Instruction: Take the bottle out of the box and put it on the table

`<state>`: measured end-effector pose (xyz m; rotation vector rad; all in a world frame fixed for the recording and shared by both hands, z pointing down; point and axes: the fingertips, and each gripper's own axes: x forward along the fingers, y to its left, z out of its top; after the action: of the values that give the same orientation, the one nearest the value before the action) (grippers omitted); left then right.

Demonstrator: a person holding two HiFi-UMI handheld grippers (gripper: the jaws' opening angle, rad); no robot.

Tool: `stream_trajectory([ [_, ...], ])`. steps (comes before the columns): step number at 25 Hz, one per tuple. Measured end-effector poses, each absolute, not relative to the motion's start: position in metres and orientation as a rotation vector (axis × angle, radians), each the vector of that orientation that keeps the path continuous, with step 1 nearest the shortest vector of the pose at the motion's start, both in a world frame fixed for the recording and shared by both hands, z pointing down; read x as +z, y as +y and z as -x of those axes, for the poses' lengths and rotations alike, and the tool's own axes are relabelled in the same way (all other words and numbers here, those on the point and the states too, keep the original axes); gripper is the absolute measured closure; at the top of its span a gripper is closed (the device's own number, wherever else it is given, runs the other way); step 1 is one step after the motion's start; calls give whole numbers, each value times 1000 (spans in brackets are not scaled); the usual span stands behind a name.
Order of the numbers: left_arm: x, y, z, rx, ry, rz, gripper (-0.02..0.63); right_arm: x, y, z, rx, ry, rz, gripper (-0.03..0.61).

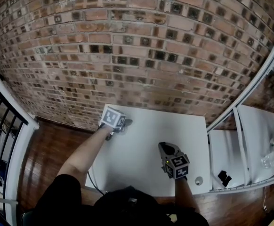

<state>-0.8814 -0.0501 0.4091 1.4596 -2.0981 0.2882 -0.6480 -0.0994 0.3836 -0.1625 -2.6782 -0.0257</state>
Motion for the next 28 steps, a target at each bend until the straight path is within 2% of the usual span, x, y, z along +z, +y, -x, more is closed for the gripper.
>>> stream_trajectory([
  [11,357,-32,888,136,-2265,-1453,195,376,-104,646,-54,-2675,154,574],
  [13,349,-19,883,109,-2303,-1434,211,373,-102,647,-52,-2682,166,574],
  [17,326,15,865,-51,-2395,-1420,267,367,-96,646,-38,-2693,211,574],
  [20,295,50,839,-239,-2510,-1430,387,356,-89,637,-20,-2722,267,574],
  [22,275,76,820,-346,-2583,-1424,431,347,-88,626,25,-2755,294,574],
  [23,269,86,809,-368,-2608,-1424,464,342,-90,619,43,-2771,302,574],
  [28,251,120,746,-336,-2744,-1408,539,315,-103,583,66,-2856,317,574],
])
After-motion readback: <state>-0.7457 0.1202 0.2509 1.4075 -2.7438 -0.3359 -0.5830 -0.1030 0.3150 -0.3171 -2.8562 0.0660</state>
